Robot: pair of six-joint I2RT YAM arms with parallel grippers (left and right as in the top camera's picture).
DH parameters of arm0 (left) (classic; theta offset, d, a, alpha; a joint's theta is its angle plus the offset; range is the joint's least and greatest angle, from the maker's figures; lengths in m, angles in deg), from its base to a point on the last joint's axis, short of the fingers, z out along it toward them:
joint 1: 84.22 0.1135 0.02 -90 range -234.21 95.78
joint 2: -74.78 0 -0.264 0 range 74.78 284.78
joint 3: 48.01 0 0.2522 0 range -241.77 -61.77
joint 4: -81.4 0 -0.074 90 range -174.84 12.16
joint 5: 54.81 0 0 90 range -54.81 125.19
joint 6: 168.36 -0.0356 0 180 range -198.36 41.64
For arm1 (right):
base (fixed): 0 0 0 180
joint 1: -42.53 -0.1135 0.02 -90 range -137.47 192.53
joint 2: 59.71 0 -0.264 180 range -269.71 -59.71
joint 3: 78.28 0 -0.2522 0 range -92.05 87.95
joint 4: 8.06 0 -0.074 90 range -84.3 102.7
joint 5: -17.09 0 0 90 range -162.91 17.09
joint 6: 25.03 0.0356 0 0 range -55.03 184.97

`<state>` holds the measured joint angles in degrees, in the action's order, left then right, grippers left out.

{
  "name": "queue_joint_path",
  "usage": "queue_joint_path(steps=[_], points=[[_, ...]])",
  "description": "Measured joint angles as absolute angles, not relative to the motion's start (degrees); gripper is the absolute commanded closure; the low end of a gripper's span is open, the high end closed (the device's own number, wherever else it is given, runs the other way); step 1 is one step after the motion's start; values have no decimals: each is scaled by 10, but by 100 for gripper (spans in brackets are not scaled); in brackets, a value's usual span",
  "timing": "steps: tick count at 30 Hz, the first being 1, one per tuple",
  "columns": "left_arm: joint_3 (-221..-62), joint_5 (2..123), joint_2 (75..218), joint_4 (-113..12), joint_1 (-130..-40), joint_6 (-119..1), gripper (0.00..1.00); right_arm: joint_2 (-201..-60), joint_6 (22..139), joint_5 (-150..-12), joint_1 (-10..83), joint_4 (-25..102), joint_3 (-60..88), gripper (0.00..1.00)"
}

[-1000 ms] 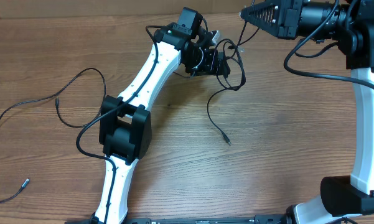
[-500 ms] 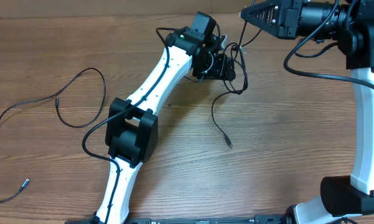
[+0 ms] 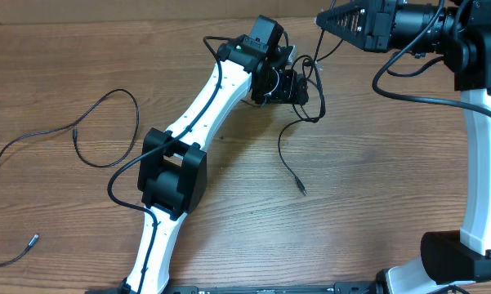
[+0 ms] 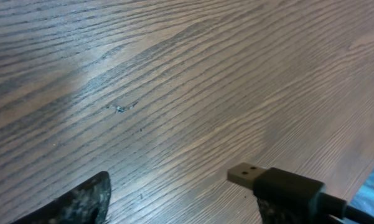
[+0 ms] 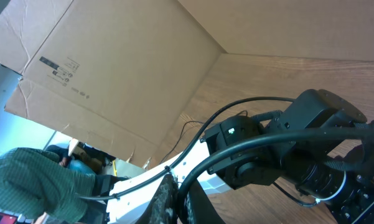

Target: Untangle cables

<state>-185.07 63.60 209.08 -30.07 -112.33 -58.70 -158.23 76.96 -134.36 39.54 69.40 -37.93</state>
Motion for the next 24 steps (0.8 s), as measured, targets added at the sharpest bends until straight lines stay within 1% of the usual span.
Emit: queue_joint_path(steps=[8, 12, 17, 21, 24], points=[[-1851, 634, 2091, -313, -1130, -536, 14, -1582, 769, -1335, 395, 698, -379, 96], [-1851, 634, 2091, -321, -1135, -516, 15, -1582, 770, -1333, 395, 700, -379, 96], [-1851, 634, 2091, -322, -1138, -502, 13, -1582, 769, -1329, 395, 702, -379, 96], [-1851, 634, 2091, -322, -1141, -495, 17, -1582, 765, -1329, 395, 707, -379, 96], [-1851, 630, 2091, -322, -1147, -488, 13, -1582, 763, -1328, 395, 710, -379, 96]])
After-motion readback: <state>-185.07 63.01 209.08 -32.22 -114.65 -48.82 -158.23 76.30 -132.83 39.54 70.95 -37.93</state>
